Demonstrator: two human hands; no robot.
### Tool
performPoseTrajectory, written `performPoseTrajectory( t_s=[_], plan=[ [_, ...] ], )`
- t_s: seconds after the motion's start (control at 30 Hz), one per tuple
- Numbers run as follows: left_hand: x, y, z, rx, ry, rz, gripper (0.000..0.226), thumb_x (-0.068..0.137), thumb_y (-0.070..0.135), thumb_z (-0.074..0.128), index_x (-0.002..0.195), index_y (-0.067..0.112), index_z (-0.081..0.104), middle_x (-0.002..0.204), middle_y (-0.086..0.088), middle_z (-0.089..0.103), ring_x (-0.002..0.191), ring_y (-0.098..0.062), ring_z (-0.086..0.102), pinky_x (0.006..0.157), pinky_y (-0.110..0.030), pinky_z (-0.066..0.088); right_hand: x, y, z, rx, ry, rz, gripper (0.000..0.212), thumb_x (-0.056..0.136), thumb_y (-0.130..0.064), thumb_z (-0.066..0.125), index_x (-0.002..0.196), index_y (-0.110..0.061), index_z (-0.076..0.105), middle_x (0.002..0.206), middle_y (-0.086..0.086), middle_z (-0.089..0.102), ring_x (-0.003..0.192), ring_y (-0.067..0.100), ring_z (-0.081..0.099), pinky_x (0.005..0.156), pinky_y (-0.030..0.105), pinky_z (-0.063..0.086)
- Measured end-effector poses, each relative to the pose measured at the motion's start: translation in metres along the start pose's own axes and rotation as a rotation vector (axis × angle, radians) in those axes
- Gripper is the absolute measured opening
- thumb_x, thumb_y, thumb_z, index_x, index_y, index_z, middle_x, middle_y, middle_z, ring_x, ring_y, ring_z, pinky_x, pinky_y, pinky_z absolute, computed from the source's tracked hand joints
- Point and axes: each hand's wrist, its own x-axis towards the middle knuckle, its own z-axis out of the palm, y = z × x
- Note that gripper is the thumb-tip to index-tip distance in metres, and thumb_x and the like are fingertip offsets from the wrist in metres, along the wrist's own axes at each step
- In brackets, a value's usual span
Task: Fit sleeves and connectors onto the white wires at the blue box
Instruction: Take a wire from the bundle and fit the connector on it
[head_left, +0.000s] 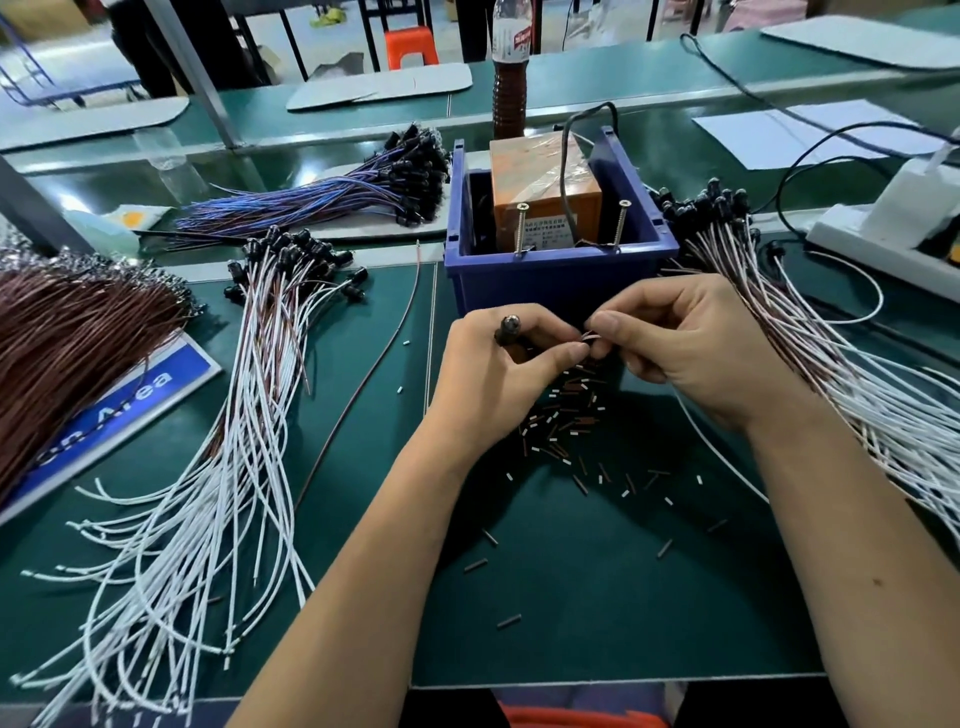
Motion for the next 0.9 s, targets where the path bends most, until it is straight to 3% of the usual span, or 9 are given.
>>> performPoseTrajectory(
  t_s=[0.13, 0.27, 0.43, 0.53, 0.63, 0.77, 0.83, 0.9],
  plan=[
    [0.001, -0.002, -0.001, 0.028, 0.011, 0.009, 0.006, 0.085, 0.013, 0.083, 0.082, 0.016, 0.078, 0.071, 0.003, 0.073, 0.066, -0.007, 0.066, 0.063, -0.019, 0.046, 0.001, 0.001, 0.000, -0.068, 0.027, -0.027, 0.020, 0.085, -0.039, 0.083, 0.089, -0.019, 0.082, 0.071, 0.029, 0.065, 0.052, 0.021, 0.048, 0.044, 0.023, 0.036],
    [0.001, -0.002, -0.003, 0.026, -0.007, 0.010, 0.006, 0.085, 0.010, 0.081, 0.081, 0.011, 0.078, 0.071, 0.000, 0.073, 0.066, -0.009, 0.066, 0.063, -0.021, 0.047, 0.000, 0.002, 0.001, -0.080, 0.015, -0.037, 0.026, 0.085, -0.044, 0.083, 0.088, -0.018, 0.082, 0.069, 0.030, 0.063, 0.051, 0.027, 0.049, 0.042, 0.024, 0.038],
    [0.000, 0.002, -0.007, -0.024, -0.005, 0.003, 0.005, 0.086, 0.005, 0.080, 0.082, 0.006, 0.077, 0.072, -0.007, 0.073, 0.065, -0.009, 0.064, 0.063, -0.020, 0.047, -0.001, 0.000, 0.003, -0.080, 0.050, -0.057, 0.020, 0.088, -0.036, 0.082, 0.087, -0.016, 0.080, 0.058, 0.011, 0.064, 0.048, 0.018, 0.054, 0.043, 0.021, 0.042],
    [0.000, 0.003, -0.009, -0.046, 0.003, -0.040, 0.007, 0.086, 0.002, 0.079, 0.081, 0.005, 0.076, 0.069, -0.007, 0.070, 0.058, -0.004, 0.057, 0.058, -0.015, 0.041, -0.001, -0.003, 0.003, -0.024, 0.104, -0.067, 0.019, 0.091, -0.030, 0.080, 0.087, -0.012, 0.079, 0.063, 0.008, 0.067, 0.049, 0.014, 0.057, 0.043, 0.020, 0.044],
    [0.000, 0.005, -0.012, -0.079, 0.053, -0.056, 0.007, 0.087, 0.001, 0.078, 0.080, 0.004, 0.076, 0.070, -0.007, 0.071, 0.060, -0.004, 0.059, 0.061, -0.015, 0.043, -0.001, -0.006, -0.002, 0.090, 0.190, -0.036, 0.025, 0.087, -0.038, 0.081, 0.083, -0.013, 0.078, 0.069, 0.007, 0.070, 0.048, 0.014, 0.058, 0.041, 0.020, 0.044],
    [0.000, 0.006, -0.014, -0.102, 0.110, -0.036, 0.007, 0.088, 0.004, 0.078, 0.082, 0.006, 0.077, 0.073, -0.008, 0.075, 0.069, -0.011, 0.068, 0.069, -0.021, 0.052, -0.006, -0.008, -0.003, 0.118, -0.060, 0.163, 0.039, 0.077, -0.055, 0.085, 0.091, -0.020, 0.078, 0.079, 0.014, 0.074, 0.051, 0.016, 0.063, 0.041, 0.021, 0.047],
    [-0.001, 0.005, -0.014, -0.094, 0.118, -0.037, 0.006, 0.088, 0.007, 0.078, 0.082, 0.008, 0.077, 0.074, -0.006, 0.076, 0.071, -0.012, 0.070, 0.071, -0.023, 0.054, -0.007, -0.007, -0.006, 0.076, -0.149, 0.192, 0.029, 0.078, -0.044, 0.086, 0.096, -0.022, 0.078, 0.081, 0.017, 0.075, 0.052, 0.016, 0.064, 0.042, 0.021, 0.047],
    [-0.001, 0.005, -0.015, -0.105, 0.126, -0.040, 0.006, 0.089, 0.010, 0.078, 0.083, 0.011, 0.078, 0.075, -0.004, 0.076, 0.072, -0.012, 0.071, 0.071, -0.021, 0.053, -0.007, -0.009, -0.011, 0.083, -0.117, 0.175, 0.019, 0.080, -0.026, 0.084, 0.097, -0.019, 0.078, 0.079, 0.018, 0.074, 0.050, 0.013, 0.061, 0.041, 0.018, 0.044]
  ],
)
